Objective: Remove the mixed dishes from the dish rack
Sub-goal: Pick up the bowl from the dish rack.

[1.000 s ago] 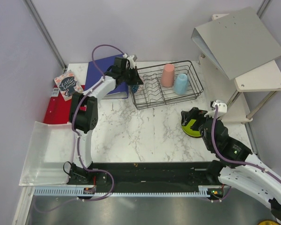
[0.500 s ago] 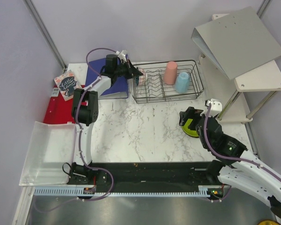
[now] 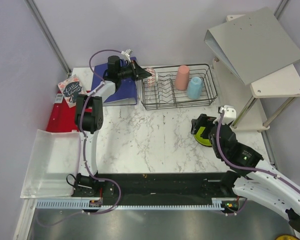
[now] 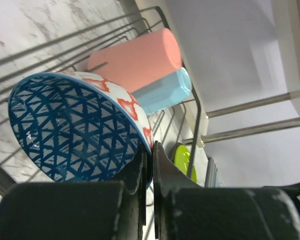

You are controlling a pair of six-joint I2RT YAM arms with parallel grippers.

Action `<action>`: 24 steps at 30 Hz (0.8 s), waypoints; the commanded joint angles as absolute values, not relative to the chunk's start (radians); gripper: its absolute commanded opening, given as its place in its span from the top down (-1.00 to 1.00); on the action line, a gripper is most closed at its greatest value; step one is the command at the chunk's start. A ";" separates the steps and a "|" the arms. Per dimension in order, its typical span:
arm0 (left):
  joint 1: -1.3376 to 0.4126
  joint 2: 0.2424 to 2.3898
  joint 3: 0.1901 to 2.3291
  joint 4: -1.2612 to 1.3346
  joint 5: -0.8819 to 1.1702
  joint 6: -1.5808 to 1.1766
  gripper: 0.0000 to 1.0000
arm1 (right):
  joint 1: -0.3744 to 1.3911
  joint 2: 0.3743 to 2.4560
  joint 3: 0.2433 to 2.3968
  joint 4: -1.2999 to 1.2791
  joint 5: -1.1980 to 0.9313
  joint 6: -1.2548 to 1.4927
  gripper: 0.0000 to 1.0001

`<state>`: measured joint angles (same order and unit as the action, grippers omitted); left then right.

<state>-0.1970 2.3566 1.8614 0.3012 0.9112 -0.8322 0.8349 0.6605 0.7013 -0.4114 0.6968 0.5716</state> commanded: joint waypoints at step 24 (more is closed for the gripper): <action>-1.113 1.229 1.115 -0.489 -0.159 0.158 0.97 | 0.834 0.799 1.115 -0.711 0.707 0.583 -0.88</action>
<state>-1.0191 1.2942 1.2179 -0.3214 0.2413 0.0059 0.8345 0.7086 0.9855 -0.5579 0.7055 0.5667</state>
